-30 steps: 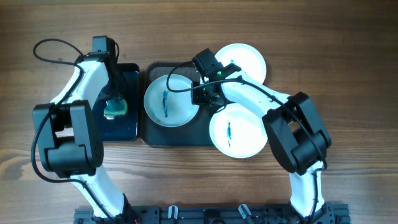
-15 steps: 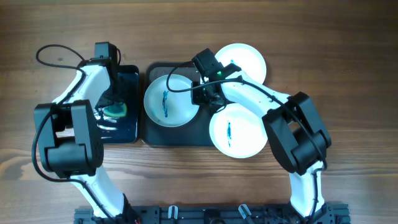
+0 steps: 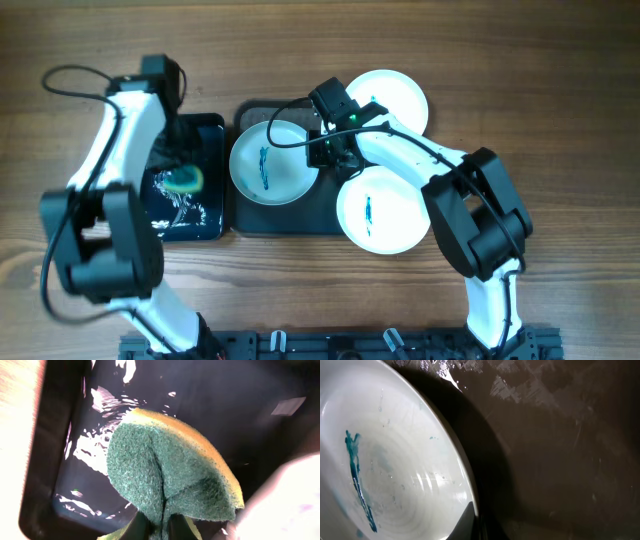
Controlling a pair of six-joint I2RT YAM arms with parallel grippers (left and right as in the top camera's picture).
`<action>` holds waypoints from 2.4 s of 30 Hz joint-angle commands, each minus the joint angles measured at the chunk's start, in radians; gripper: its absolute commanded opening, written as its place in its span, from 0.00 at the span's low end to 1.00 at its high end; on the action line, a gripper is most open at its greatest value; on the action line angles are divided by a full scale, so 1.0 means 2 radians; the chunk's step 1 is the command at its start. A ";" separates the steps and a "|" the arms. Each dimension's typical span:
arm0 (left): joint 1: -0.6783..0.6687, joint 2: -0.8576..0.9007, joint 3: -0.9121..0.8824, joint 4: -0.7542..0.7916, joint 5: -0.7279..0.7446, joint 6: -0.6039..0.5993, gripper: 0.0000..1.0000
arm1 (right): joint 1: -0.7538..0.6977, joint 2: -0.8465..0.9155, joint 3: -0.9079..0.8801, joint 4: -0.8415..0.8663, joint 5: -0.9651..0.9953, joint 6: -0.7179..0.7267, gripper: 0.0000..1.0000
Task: Clean dirty plates on tray and stack at the side
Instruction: 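Move the sponge over the plate held by the right gripper, then scrub the plate surface with the sponge while right gripper holds rim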
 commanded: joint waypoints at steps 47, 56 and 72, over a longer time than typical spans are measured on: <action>-0.188 0.100 -0.041 0.087 0.174 -0.076 0.04 | -0.036 0.013 -0.028 -0.032 -0.129 -0.036 0.04; -0.204 0.100 -0.040 0.104 0.029 -0.126 0.04 | -0.037 0.013 -0.030 -0.036 -0.156 -0.047 0.04; -0.268 0.100 -0.041 0.150 0.162 -0.043 0.04 | -0.037 0.013 -0.040 -0.025 -0.187 -0.075 0.04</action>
